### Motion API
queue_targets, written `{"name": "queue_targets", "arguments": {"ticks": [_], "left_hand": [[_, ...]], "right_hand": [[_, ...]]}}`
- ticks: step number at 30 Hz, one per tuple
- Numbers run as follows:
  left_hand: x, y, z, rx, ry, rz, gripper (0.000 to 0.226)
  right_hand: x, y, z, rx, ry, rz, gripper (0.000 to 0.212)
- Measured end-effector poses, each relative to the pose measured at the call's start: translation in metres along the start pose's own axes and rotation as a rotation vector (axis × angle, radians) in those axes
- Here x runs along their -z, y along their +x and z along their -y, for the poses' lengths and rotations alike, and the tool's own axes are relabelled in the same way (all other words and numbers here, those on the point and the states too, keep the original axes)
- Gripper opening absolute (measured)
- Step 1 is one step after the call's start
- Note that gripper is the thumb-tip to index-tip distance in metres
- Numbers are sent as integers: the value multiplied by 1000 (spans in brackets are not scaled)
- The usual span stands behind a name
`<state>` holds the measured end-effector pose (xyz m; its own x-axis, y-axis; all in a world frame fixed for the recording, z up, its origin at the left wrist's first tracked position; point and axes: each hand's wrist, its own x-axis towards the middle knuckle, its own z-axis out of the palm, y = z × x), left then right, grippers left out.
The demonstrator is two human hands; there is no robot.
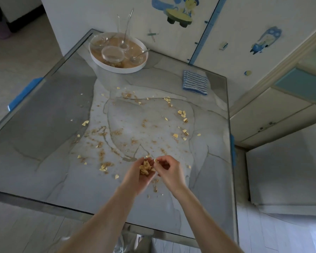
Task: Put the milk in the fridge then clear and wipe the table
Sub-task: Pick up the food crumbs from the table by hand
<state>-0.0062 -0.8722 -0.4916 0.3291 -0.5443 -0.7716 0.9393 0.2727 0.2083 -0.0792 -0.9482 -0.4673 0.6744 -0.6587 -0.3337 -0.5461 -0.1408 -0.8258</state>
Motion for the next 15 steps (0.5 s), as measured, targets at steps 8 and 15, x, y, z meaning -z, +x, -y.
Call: {"name": "queue_targets", "arguments": {"ticks": [8, 15], "left_hand": [[-74, 37, -3, -3, -41, 100, 29], [-110, 77, -27, -23, -17, 32, 31]], "right_hand": [[60, 53, 8, 70, 75, -193, 9], [104, 130, -33, -117, -209, -180, 16]]}}
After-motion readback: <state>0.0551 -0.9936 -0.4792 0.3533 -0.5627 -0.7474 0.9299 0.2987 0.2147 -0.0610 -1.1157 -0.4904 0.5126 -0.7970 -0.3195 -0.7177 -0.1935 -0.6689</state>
